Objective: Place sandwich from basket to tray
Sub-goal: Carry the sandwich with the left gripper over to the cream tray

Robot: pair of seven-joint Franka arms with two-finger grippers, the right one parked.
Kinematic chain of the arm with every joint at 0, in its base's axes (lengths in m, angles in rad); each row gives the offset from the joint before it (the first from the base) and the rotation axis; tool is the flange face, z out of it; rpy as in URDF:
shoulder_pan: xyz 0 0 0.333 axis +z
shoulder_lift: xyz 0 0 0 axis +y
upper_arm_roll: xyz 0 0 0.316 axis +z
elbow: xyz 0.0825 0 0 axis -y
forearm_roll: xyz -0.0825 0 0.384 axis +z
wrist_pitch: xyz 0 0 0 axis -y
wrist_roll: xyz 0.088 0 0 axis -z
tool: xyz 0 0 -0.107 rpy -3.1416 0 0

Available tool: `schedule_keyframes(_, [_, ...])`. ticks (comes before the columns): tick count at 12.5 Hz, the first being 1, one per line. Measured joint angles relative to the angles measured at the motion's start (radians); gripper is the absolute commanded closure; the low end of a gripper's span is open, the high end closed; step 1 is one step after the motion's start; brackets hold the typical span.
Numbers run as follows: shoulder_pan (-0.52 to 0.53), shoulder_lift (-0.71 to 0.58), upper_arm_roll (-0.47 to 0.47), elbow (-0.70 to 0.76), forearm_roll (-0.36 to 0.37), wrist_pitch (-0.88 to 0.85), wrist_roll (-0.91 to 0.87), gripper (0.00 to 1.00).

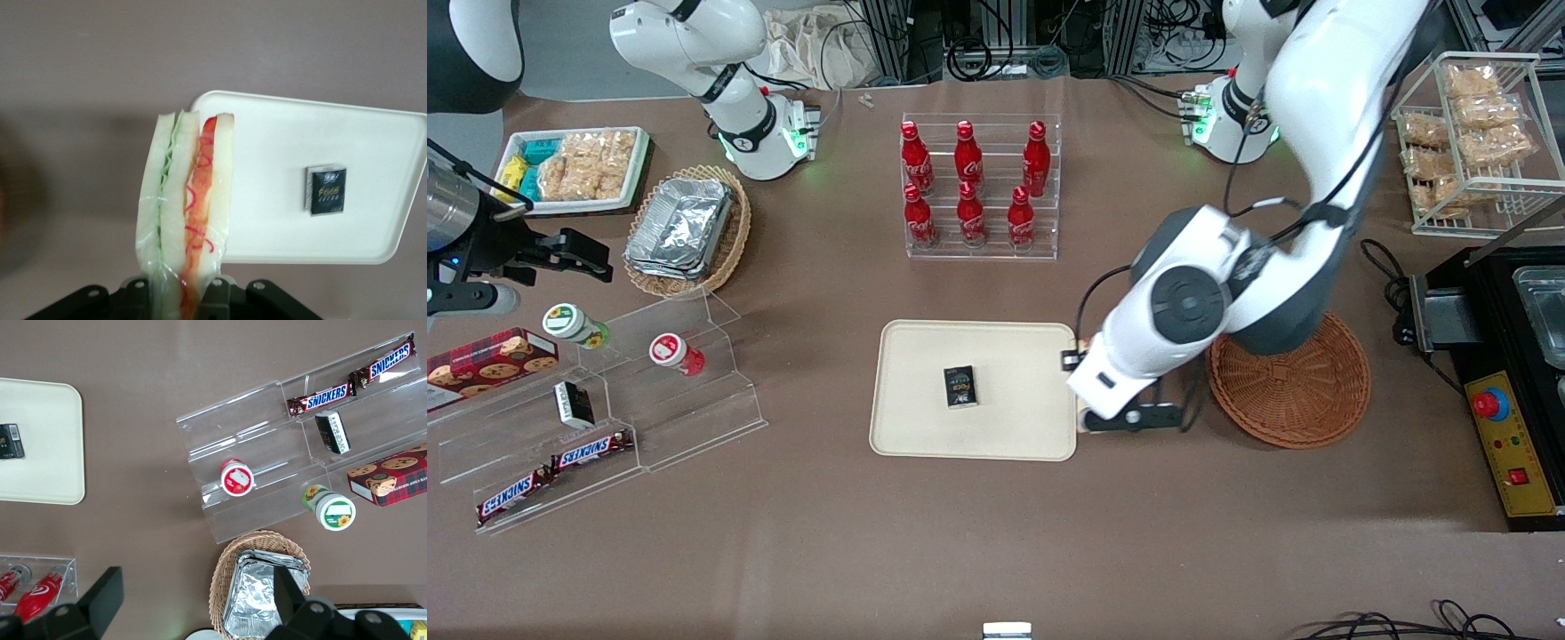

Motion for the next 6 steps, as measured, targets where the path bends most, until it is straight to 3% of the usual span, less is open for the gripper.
schedule_keyframes(6, [-0.041, 0.187, 0.001, 0.017, 0.065, 0.173, -0.036, 1.0])
